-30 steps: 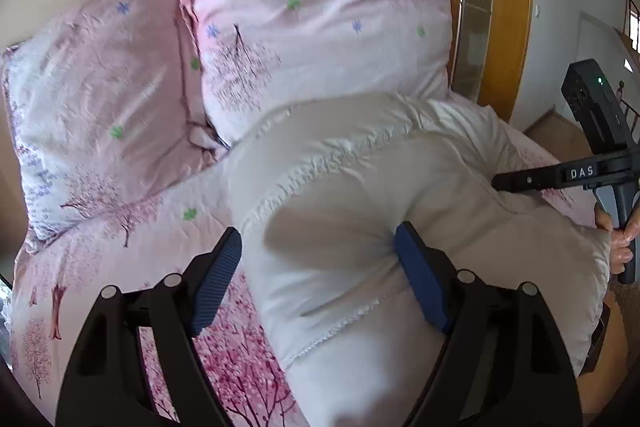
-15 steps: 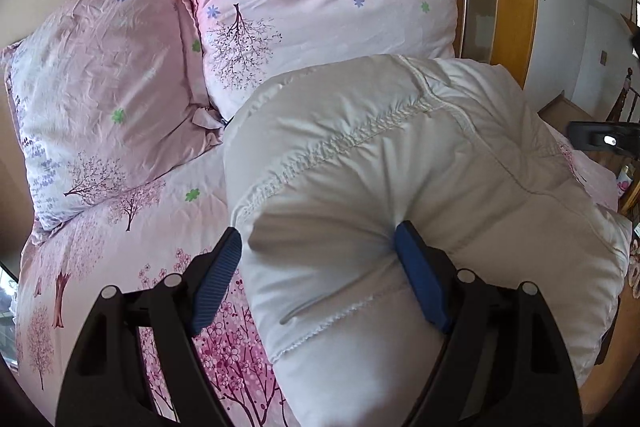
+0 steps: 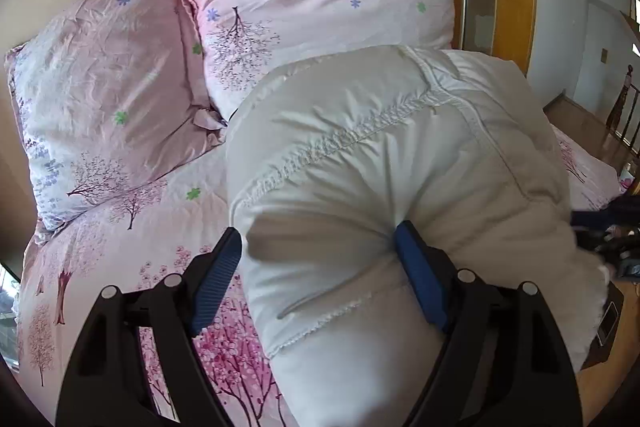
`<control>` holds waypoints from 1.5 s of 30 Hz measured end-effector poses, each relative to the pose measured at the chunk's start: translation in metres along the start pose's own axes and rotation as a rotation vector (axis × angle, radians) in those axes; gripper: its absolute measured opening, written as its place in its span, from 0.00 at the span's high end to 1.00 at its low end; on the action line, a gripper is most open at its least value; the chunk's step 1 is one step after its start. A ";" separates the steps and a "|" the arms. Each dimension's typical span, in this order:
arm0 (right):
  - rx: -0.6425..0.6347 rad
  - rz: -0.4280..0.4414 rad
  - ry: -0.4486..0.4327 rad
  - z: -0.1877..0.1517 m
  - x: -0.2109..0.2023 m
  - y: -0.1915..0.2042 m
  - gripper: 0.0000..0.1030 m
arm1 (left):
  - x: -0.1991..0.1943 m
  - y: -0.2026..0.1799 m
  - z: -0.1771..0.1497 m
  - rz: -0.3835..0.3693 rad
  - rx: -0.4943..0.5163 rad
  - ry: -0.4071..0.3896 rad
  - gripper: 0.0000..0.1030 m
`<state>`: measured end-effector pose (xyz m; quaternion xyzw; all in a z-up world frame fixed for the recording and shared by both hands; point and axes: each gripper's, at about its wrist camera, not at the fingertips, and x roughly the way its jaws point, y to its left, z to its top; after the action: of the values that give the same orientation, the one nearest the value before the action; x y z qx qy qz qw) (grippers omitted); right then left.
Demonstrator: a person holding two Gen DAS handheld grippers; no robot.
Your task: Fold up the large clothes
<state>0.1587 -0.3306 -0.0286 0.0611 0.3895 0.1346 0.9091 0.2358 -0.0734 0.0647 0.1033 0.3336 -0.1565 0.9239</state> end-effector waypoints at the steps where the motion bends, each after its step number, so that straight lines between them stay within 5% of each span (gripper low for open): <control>1: 0.025 0.019 -0.001 -0.003 0.004 -0.005 0.68 | 0.000 -0.001 -0.001 -0.002 0.003 -0.001 0.22; 10: 0.042 0.007 -0.020 -0.014 0.017 -0.007 0.68 | -0.003 -0.001 -0.002 -0.021 0.000 -0.018 0.23; 18: 0.055 0.015 -0.025 -0.017 0.015 -0.007 0.68 | -0.055 0.007 -0.024 -0.197 -0.017 -0.043 0.24; 22: 0.050 0.008 -0.028 -0.017 0.016 -0.005 0.68 | -0.052 -0.008 -0.040 -0.222 0.018 0.000 0.23; 29: 0.059 0.024 -0.040 -0.020 0.018 -0.009 0.67 | -0.023 0.002 -0.053 -0.270 -0.087 0.075 0.07; 45: 0.092 0.051 -0.057 -0.022 0.019 -0.015 0.66 | -0.013 -0.002 -0.060 -0.241 -0.097 0.062 0.03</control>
<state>0.1583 -0.3391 -0.0607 0.1165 0.3675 0.1381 0.9123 0.1906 -0.0545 0.0282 0.0225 0.3791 -0.2470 0.8915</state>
